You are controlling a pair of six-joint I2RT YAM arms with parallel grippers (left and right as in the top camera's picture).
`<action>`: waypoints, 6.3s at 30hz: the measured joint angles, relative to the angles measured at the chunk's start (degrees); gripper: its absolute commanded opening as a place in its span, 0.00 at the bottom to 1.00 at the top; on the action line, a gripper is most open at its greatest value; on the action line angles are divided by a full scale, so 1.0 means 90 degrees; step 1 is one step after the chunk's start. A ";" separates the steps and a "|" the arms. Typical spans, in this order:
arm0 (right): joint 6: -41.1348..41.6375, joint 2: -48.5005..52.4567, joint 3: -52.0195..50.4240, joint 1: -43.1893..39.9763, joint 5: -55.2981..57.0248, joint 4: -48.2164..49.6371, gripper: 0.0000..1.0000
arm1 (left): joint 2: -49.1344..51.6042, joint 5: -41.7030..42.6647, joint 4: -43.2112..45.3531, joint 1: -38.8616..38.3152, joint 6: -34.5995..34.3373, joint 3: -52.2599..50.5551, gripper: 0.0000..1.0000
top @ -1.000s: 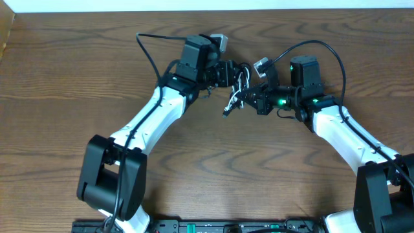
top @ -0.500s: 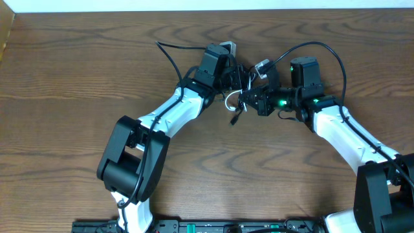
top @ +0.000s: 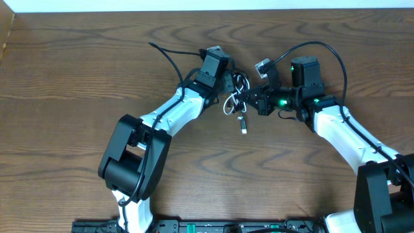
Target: Untangle cables
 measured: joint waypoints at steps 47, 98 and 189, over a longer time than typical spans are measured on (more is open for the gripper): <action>0.0165 -0.0104 0.0007 -0.0172 0.1729 -0.0644 0.01 | -0.2620 0.1484 -0.2127 0.1222 0.1452 -0.0002 0.85; -0.0046 -0.0104 0.0007 -0.0867 -0.0772 -0.0306 0.01 | 0.0474 0.3893 -0.0005 0.0299 0.1001 -0.0002 0.08; 0.1287 0.0554 0.0010 -0.0427 0.4209 0.0491 0.47 | -0.1824 0.7288 0.0044 0.1787 0.0100 -0.0017 0.07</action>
